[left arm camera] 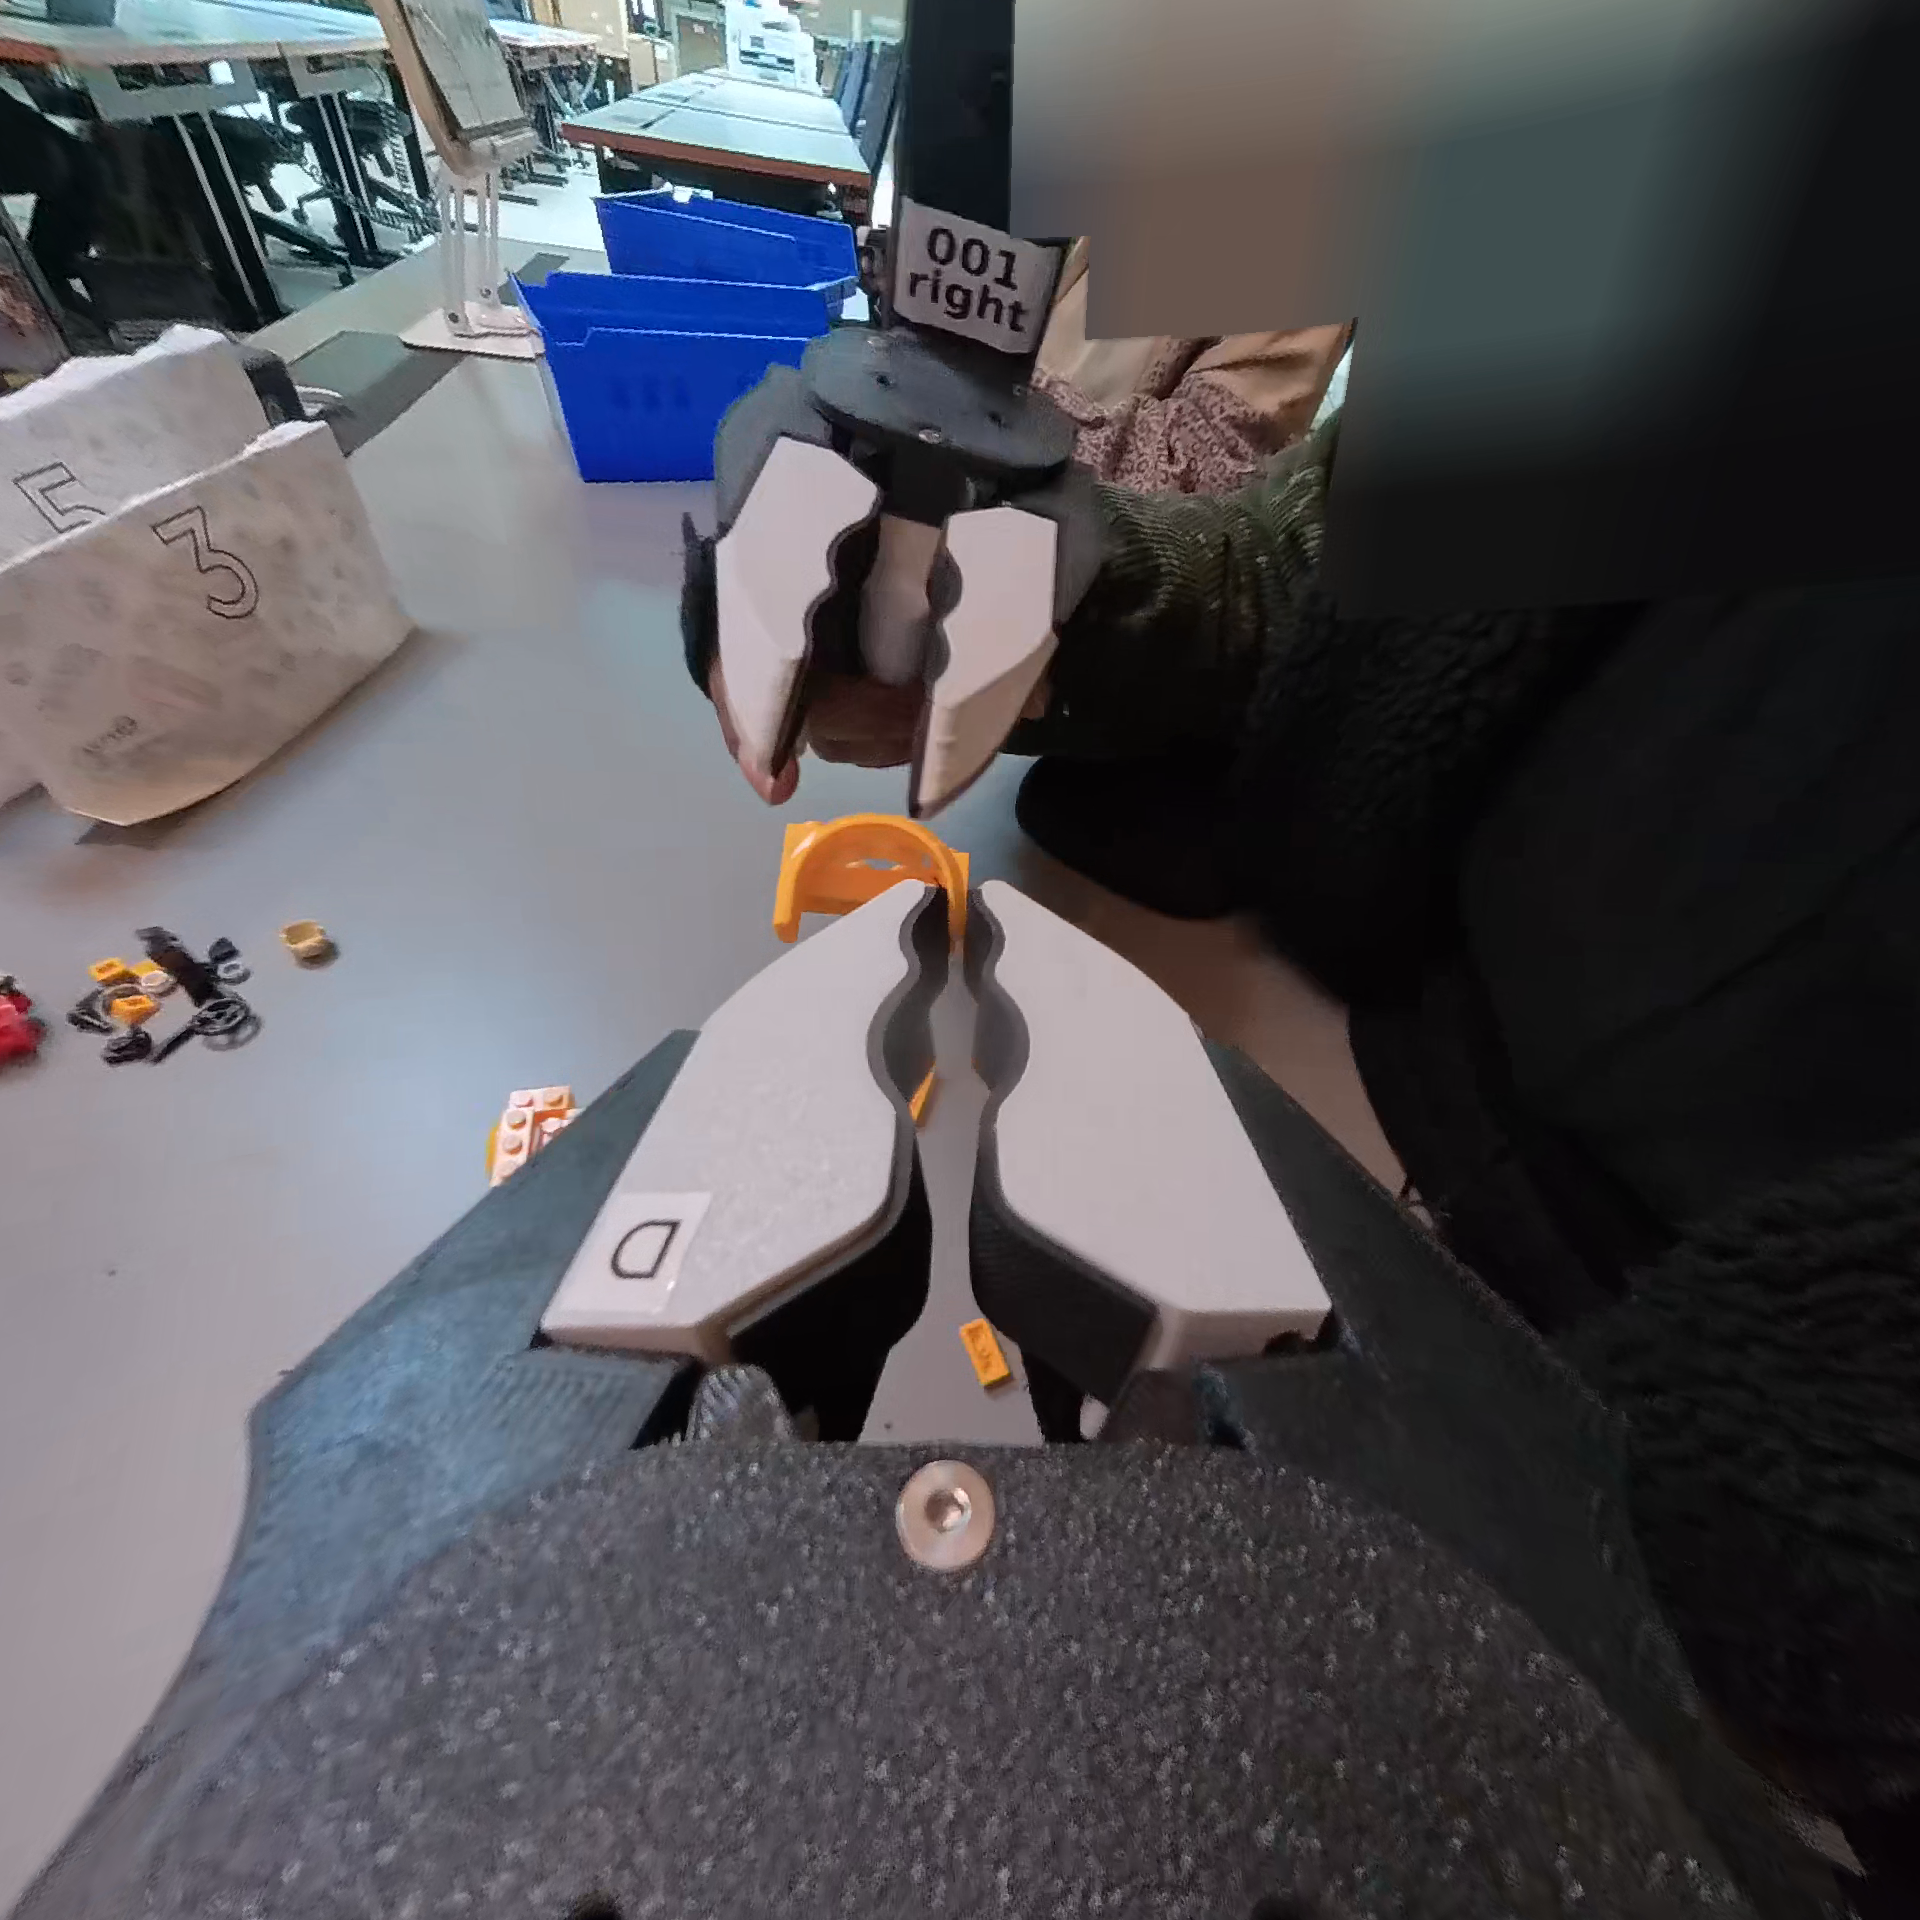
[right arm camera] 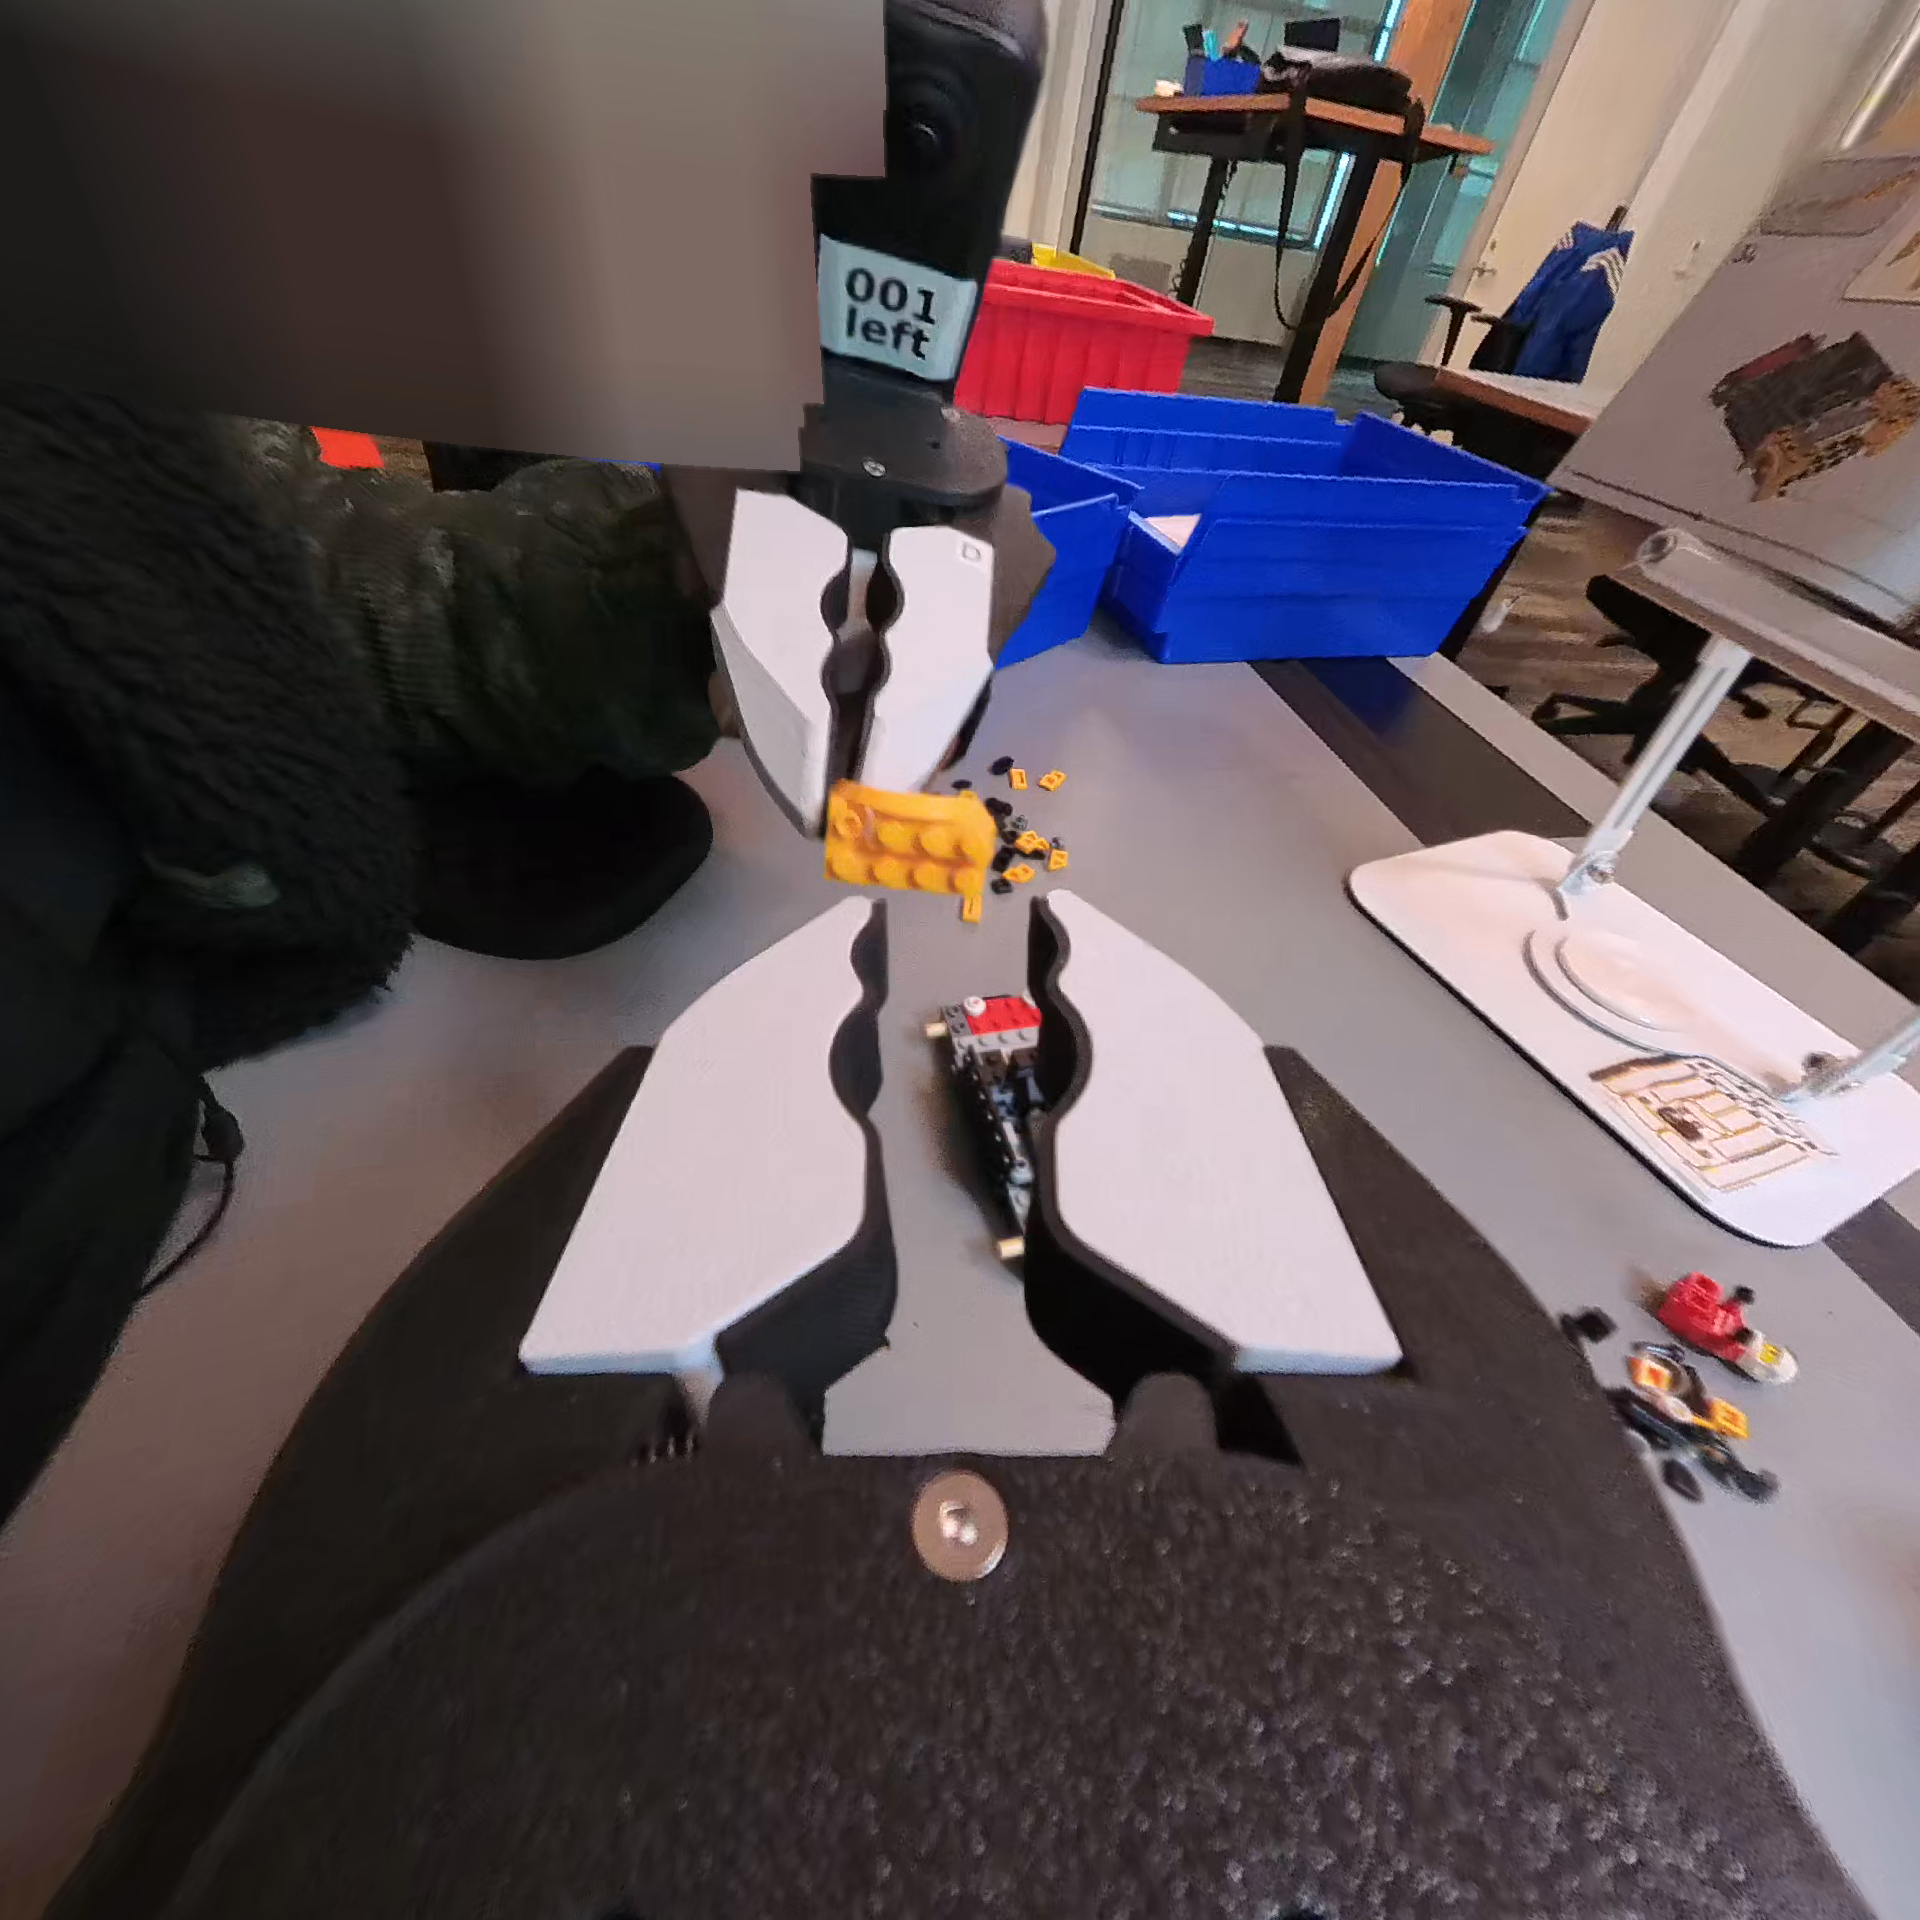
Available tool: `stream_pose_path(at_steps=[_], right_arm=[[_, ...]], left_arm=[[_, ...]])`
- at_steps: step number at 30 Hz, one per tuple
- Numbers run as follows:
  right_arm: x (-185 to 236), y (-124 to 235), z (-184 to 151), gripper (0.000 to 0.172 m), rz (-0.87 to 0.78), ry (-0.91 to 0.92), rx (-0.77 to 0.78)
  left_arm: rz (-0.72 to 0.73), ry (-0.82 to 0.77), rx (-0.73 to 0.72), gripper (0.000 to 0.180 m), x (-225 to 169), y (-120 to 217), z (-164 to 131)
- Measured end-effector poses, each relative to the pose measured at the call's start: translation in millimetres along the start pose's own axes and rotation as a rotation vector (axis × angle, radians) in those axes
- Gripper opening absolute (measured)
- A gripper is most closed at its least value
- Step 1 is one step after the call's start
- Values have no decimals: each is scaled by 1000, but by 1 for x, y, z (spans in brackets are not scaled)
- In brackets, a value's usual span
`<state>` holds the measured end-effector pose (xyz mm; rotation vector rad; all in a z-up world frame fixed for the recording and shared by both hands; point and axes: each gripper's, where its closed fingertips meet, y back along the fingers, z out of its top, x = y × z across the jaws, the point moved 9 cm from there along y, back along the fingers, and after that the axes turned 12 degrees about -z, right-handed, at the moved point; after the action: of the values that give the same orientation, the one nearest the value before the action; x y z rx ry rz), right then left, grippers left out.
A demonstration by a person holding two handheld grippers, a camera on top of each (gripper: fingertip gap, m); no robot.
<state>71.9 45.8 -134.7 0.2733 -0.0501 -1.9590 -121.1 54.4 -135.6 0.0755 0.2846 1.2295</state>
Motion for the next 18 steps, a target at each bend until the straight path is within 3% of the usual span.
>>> stream_pose_path(at_steps=[12, 18], right_arm=[[12, -3, 5, 19, -12, 36, 18], [17, -2, 4, 25, -76, 206, 10]], left_arm=[[-18, 59, -35, 3, 0, -10, 2], [-106, 236, -66, 3, 6, -10, -3]])
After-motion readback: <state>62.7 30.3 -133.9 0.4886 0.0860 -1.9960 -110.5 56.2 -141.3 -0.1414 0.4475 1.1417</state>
